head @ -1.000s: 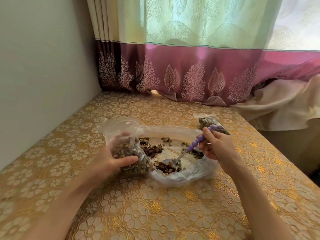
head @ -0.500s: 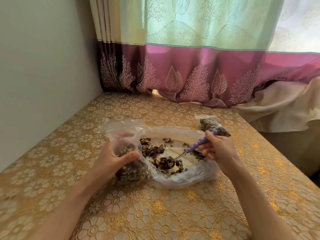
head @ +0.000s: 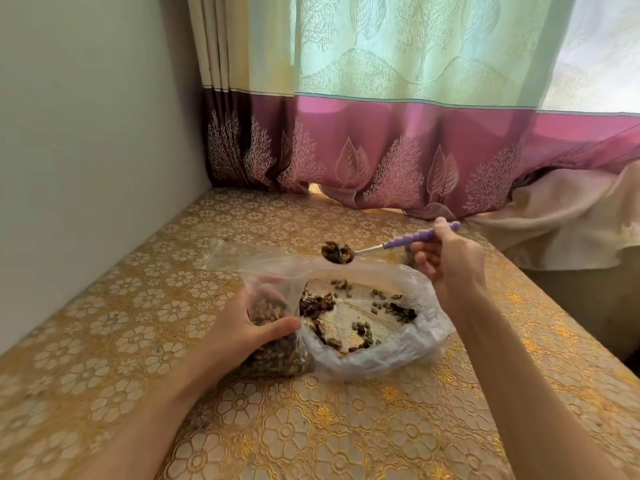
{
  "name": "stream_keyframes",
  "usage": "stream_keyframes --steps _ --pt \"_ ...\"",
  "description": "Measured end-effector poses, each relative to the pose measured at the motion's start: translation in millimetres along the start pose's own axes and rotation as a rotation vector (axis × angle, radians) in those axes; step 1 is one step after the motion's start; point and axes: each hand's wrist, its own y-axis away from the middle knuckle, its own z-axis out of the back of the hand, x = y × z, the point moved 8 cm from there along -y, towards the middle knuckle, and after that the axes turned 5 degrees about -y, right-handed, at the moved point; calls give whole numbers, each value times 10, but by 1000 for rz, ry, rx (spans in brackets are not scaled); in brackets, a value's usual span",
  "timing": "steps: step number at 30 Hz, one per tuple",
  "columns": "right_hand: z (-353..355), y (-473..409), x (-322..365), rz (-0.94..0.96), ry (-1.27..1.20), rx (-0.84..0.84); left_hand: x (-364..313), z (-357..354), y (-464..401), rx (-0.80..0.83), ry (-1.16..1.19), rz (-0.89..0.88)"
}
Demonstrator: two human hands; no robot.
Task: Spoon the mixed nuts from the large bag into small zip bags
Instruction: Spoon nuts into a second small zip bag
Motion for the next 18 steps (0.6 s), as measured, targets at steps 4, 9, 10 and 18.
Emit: stream_keyframes --steps 4,9,10,18 --pt "-332 11 106 28 -32 67 -3 27 -13 -30 -53 -30" --pt "-728 194 145 106 29 218 1 64 -31 -62 -44 -46" --pt "-783 235 145 130 50 248 2 69 -31 -66 -31 -45" --pt "-932 358 164 266 139 328 77 59 -44 -57 116 16"
